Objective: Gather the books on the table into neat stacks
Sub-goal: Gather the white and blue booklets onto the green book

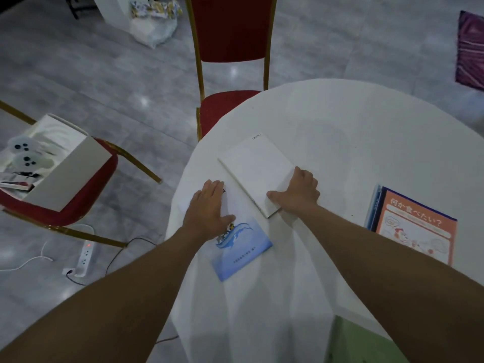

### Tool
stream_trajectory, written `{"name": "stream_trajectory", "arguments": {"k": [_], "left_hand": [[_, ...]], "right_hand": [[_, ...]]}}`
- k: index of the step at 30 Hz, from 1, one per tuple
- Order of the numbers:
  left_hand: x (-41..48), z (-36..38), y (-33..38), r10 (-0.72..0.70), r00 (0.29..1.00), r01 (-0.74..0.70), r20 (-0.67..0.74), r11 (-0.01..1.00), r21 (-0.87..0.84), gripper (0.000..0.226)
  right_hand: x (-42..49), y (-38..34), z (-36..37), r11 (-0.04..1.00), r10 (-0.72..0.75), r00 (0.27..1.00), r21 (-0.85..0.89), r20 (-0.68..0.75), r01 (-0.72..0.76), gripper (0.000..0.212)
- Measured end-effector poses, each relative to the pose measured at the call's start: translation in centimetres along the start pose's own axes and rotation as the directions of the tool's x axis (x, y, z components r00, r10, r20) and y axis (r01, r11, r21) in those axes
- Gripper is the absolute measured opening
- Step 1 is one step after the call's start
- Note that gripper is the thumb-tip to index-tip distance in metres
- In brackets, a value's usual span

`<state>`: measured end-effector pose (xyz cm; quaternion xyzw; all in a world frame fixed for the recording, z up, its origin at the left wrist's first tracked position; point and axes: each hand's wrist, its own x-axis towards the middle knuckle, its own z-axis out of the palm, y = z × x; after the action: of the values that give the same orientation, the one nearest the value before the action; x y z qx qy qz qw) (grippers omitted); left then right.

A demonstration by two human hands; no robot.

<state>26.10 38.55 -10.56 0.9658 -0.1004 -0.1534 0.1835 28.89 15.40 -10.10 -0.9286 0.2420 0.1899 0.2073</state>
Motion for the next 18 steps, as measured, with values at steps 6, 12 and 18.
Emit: {"name": "stream_trajectory", "arguments": {"k": [6, 12, 18], "left_hand": [[-2.8, 0.4, 0.5, -0.449, 0.857, 0.475, -0.253, 0.878, 0.051, 0.101], [-2.9, 0.9, 2.2, -0.627, 0.765, 0.612, -0.145, 0.779, -0.138, 0.094], [-3.9, 1.2, 2.9, -0.757, 0.647, 0.709, -0.095, 0.643, -0.289, 0.102]], "right_hand": [[-0.3, -0.9, -0.8, 0.975, 0.218, 0.974, 0.031, 0.067, -0.220, 0.111], [-0.7, -0.1, -1.4, 0.956, 0.286, 0.949, 0.021, 0.130, -0.291, 0.109], [-2.2, 0.4, -0.9, 0.957, 0.275, 0.958, 0.069, 0.081, -0.281, 0.100]]}}
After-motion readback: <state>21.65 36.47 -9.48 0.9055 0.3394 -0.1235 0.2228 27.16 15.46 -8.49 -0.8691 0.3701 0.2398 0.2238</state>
